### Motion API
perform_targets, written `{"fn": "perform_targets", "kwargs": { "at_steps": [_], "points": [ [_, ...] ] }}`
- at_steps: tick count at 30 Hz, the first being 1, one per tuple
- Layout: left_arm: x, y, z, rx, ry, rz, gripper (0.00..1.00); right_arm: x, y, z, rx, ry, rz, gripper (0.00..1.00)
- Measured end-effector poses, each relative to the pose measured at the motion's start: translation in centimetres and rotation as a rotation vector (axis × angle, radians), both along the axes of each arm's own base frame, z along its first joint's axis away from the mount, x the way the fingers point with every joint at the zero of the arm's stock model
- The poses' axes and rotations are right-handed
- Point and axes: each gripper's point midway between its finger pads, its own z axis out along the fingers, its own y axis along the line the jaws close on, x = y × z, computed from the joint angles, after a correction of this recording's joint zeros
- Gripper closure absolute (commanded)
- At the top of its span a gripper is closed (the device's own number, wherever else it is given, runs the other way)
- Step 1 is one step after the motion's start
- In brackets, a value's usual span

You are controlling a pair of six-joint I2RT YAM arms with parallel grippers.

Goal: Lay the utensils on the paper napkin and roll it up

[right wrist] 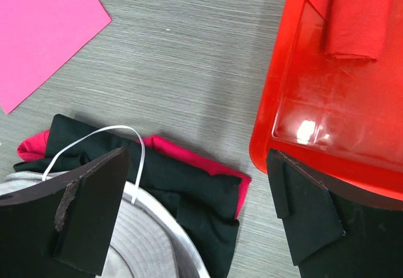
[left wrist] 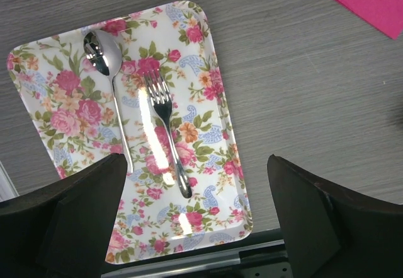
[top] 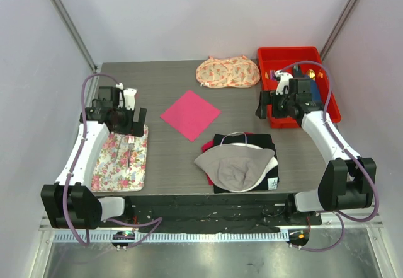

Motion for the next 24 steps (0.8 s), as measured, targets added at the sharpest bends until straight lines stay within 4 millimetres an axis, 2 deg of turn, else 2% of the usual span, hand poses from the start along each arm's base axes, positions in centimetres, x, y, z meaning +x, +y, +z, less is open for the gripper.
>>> {"fn": "perform_targets", "kwargs": {
  "at_steps": [11,13,18,24],
  "points": [
    [-1.7,1.0,-1.0,0.055,0.081,-0.05,0.0,-0.5,1.7,-0.1,-0.013,-0.002,0.067,0.0],
    [-1.8,1.9,-1.6,0.059,0.111,-0.037,0.0,-0.5,1.9,-0.1,-0.017,-0.003,0.077,0.0],
    [-2.4,5.0,-3.3,0.06,0.193,0.034,0.07,-0.7,2.5,-0.1,-0.022,-0.005,0.097,0.01],
    [-2.9,7.4,-4.9,0.04,0.259,0.099,0.19,-0.7,2.7,-0.3,-0.023,-0.001,0.107,0.0]
  ]
}}
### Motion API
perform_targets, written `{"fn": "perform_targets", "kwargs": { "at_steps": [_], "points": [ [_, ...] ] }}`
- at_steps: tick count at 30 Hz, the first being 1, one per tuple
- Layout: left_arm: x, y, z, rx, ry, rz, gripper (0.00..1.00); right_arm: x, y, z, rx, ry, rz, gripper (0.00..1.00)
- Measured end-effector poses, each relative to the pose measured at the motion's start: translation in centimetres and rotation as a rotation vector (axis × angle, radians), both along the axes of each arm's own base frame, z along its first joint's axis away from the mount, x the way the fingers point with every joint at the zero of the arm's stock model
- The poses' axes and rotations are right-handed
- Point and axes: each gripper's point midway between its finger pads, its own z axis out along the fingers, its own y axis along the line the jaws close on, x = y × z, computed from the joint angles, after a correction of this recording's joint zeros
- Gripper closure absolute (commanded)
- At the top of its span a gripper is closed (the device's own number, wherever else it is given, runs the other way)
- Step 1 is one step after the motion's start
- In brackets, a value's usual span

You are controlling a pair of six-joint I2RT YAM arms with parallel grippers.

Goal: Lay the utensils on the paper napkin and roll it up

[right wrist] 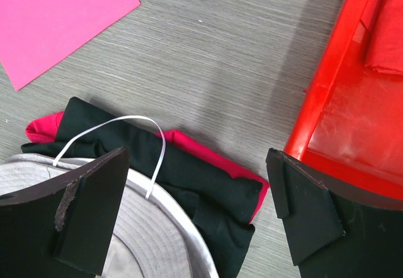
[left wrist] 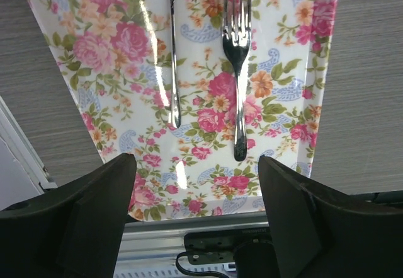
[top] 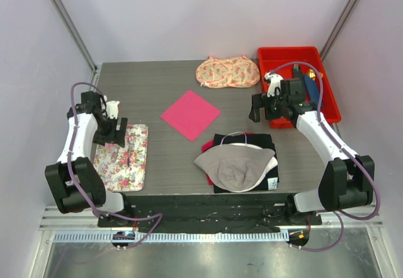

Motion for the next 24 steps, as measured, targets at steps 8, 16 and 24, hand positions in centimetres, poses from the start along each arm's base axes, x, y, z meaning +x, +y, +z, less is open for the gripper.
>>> {"fn": "perform_targets", "kwargs": {
  "at_steps": [8,16,24],
  "points": [
    [-1.8,-0.5,-2.4,-0.038,0.074,-0.03,0.4,0.1,0.1,-1.8,-0.006,0.054,0.002,0.0],
    [-1.7,-2.3,-5.4,-0.071,0.153,-0.056,0.51,0.1,0.1,-3.2,-0.012,0.104,0.002,0.0],
    [-0.7,-3.9,-6.9,-0.063,0.158,-0.072,0.61,0.0,0.1,-3.3,-0.014,0.109,0.002,0.0]
  ]
}}
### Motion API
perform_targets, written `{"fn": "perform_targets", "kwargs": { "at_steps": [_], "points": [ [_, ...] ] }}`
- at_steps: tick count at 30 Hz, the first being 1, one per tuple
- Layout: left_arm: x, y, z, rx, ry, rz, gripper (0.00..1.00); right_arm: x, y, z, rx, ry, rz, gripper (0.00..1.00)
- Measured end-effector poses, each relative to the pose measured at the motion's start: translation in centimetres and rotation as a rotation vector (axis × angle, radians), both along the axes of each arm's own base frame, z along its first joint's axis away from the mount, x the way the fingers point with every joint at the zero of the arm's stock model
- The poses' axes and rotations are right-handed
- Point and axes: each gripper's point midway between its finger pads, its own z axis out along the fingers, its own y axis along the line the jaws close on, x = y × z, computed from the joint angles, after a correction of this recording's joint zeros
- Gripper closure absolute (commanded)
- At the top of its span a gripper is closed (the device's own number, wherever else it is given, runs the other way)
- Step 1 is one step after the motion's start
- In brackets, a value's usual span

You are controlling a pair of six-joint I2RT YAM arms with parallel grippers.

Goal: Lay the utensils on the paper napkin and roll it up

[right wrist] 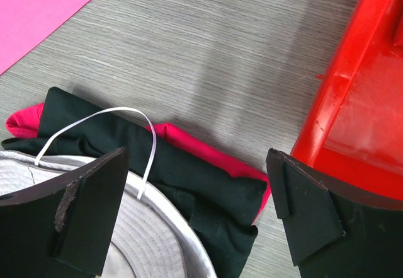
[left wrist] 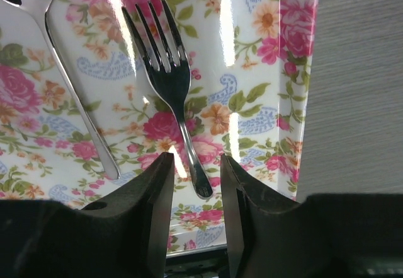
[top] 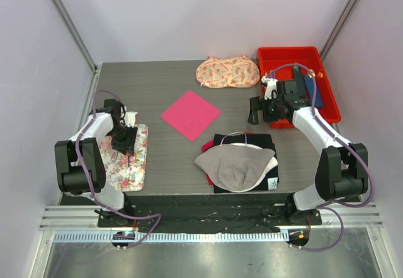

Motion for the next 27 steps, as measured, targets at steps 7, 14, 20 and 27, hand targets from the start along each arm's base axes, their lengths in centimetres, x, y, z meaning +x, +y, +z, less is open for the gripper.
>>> {"fn": "perform_targets", "kwargs": {
  "at_steps": [7,14,20,27],
  "points": [
    [0.4,0.1,-1.5,0.04,0.032,0.004,0.66,-0.1,-0.1,-0.1,-0.003,0.005,-0.002,0.0],
    [0.8,0.8,-2.2,0.082,0.036,0.012,0.74,-0.1,-0.1,-0.1,-0.004,0.007,-0.002,0.0],
    [1.0,0.5,-2.2,0.107,0.035,0.017,1.0,0.2,0.0,-0.2,-0.002,0.014,-0.005,0.0],
    [3.5,-0.6,1.0,0.063,0.007,0.082,1.0,0.8,0.1,0.6,0.004,0.0,-0.006,0.0]
  ]
}}
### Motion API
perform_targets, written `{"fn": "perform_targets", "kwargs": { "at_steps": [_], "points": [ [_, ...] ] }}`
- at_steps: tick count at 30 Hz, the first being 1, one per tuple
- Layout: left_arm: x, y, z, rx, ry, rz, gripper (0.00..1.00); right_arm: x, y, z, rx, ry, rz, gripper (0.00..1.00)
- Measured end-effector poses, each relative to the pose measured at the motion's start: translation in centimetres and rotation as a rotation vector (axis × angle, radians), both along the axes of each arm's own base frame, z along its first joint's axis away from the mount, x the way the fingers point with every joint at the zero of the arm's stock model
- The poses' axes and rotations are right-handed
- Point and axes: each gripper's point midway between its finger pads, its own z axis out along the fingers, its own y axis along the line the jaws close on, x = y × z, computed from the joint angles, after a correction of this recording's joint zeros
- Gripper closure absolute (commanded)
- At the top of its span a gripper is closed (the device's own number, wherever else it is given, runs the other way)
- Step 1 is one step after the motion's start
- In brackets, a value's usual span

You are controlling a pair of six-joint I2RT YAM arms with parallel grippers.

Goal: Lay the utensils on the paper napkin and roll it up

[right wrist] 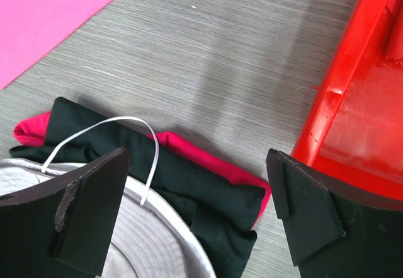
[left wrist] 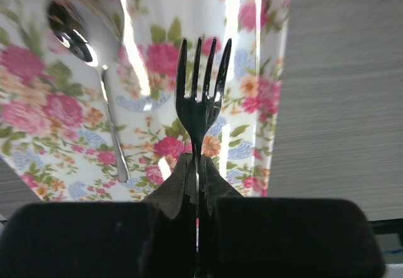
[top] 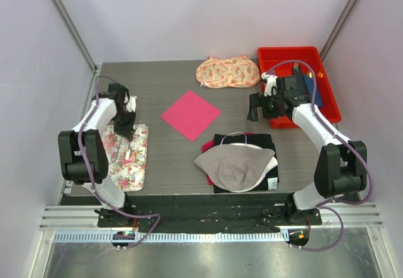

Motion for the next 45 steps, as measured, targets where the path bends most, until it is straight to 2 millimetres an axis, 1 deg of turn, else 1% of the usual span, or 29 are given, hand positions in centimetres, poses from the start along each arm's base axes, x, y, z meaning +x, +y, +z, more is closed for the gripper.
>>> {"fn": "perform_targets", "kwargs": {
  "at_steps": [1,3,4,5,6,8,9,10,12,14,16,18,21,23,26,29,38,45],
  "points": [
    [1.0,-0.3,1.0,-0.01,-0.026,0.016,1.0,0.1,0.0,0.1,0.002,-0.003,0.0,0.0],
    [3.5,-1.1,4.0,-0.023,-0.103,0.045,1.0,0.3,0.2,0.6,0.01,-0.009,0.004,0.0],
    [5.3,-2.1,6.1,-0.035,-0.158,0.053,1.0,0.4,0.4,0.8,0.014,-0.013,0.006,0.0],
    [6.4,-2.9,7.4,-0.044,-0.197,0.054,1.0,0.6,0.5,1.0,0.019,-0.017,0.008,0.0],
    [7.5,-4.1,9.0,-0.057,-0.234,0.059,1.0,0.8,0.7,1.3,0.027,-0.021,0.009,0.0],
    [10.3,-7.3,12.1,-0.103,-0.313,0.053,1.0,1.4,1.1,1.7,0.042,-0.025,0.01,0.0],
    [11.4,-8.9,13.1,-0.128,-0.342,0.047,1.0,1.6,1.2,1.7,0.047,-0.025,0.011,0.0],
    [12.1,-10.4,13.6,-0.151,-0.356,0.045,1.0,1.8,1.3,1.7,0.051,-0.023,0.011,0.0],
    [13.3,-13.5,13.8,-0.196,-0.362,0.044,1.0,1.9,1.4,1.5,0.061,-0.013,0.006,0.0],
    [14.0,-16.0,13.2,-0.224,-0.346,0.047,1.0,1.8,1.6,1.4,0.067,-0.003,0.0,0.0],
    [14.9,-18.5,12.1,-0.247,-0.323,0.045,1.0,1.8,1.6,1.4,0.071,-0.001,-0.005,0.0],
    [16.3,-21.0,10.6,-0.262,-0.303,0.049,1.0,1.7,1.7,1.4,0.073,0.0,-0.007,0.0],
    [18.0,-23.5,8.6,-0.278,-0.286,0.051,1.0,1.8,1.6,1.4,0.073,0.0,-0.009,0.0],
    [18.5,-24.4,7.2,-0.279,-0.269,0.06,1.0,1.8,1.6,1.4,0.071,0.001,-0.011,0.0],
    [18.4,-25.0,5.2,-0.27,-0.229,0.081,1.0,1.8,1.6,1.4,0.071,0.0,-0.011,0.0],
    [18.6,-25.2,4.0,-0.263,-0.21,0.101,1.0,1.8,1.6,1.4,0.071,0.001,-0.011,0.0],
    [19.8,-25.7,2.0,-0.267,-0.202,0.133,0.98,1.8,1.6,0.8,0.069,0.016,-0.012,0.0],
    [19.8,-25.6,0.0,-0.248,-0.174,0.138,0.98,1.8,1.6,0.8,0.069,0.017,-0.012,0.0]
  ]
}}
